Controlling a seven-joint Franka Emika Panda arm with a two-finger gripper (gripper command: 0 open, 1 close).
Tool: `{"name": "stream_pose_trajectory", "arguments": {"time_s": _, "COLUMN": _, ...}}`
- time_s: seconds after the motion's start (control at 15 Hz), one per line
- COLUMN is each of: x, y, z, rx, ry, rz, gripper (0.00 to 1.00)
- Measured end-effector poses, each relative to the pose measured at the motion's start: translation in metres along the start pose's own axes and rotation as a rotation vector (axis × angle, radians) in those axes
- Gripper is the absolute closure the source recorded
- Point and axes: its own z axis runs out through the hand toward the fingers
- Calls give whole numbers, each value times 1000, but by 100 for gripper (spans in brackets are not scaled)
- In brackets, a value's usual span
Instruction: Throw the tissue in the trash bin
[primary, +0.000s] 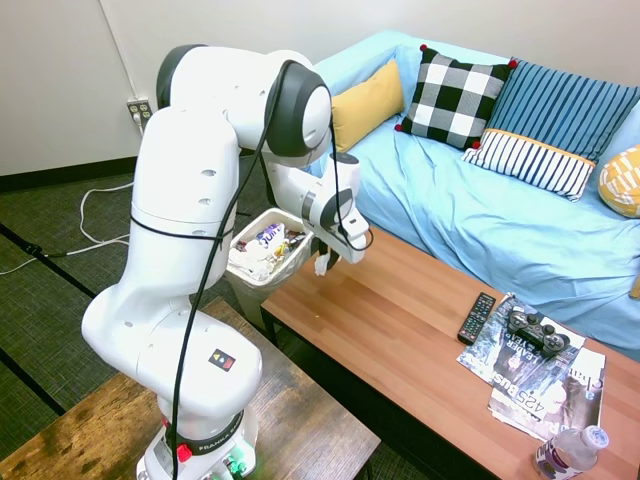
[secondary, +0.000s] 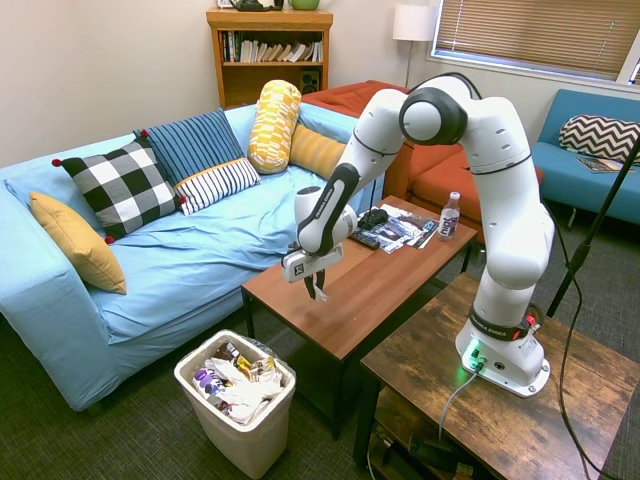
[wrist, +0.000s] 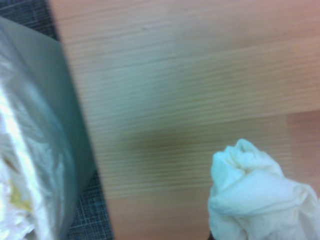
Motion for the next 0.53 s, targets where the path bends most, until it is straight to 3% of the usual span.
{"name": "stream_pose_trajectory", "arguments": {"time_s": 0.27, "x": -75, "y": -58, "z": -45, "rx": -9, "ry": 67, "rz": -122, "gripper": 100}}
{"name": "stream_pose_trajectory", "arguments": {"time_s": 0.53, "x": -155, "y": -118, "z": -29, "rx": -33, "ry": 97, "rz": -248, "gripper": 100}}
